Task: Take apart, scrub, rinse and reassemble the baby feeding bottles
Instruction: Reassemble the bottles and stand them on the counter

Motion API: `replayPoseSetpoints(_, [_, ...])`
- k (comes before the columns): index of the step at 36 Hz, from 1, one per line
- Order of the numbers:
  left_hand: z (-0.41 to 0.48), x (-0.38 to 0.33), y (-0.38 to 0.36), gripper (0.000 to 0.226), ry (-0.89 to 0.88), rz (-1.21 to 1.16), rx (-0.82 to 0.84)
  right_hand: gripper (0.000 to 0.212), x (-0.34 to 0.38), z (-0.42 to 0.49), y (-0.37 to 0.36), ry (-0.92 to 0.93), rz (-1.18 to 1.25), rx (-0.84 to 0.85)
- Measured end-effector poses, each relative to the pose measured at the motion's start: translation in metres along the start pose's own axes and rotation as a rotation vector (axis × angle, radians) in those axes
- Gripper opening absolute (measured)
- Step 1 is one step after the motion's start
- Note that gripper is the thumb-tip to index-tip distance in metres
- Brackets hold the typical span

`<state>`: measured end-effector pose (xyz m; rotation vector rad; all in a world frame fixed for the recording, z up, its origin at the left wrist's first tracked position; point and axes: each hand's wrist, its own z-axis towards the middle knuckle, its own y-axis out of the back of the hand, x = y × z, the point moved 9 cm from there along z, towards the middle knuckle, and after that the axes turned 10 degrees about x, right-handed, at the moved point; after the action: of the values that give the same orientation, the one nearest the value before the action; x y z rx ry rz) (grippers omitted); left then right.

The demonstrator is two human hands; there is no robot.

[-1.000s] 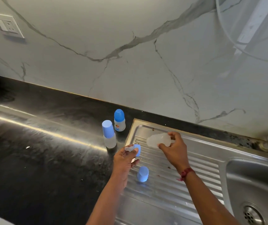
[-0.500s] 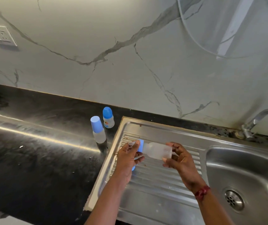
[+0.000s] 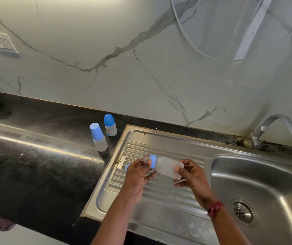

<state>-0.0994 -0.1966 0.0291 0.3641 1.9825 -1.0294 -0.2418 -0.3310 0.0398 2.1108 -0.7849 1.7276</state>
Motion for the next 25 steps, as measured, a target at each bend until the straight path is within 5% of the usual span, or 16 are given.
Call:
replayPoseSetpoints(11, [-0.012,0.006,-0.01,0.041,0.005,-0.062,0.148,0.054,-0.026,-0.005,-0.01,-0.268,0.091,0.034])
replayPoseSetpoints(19, [-0.016,0.019,-0.004,0.046,0.025,-0.196,0.132,0.094,-0.044,-0.006,-0.019,-0.448,-0.049,0.022])
replayPoseSetpoints(25, [-0.015,0.023,0.004,0.055,0.021,-0.333,0.109,0.104,-0.046,0.0,-0.026,-0.462,-0.153,0.037])
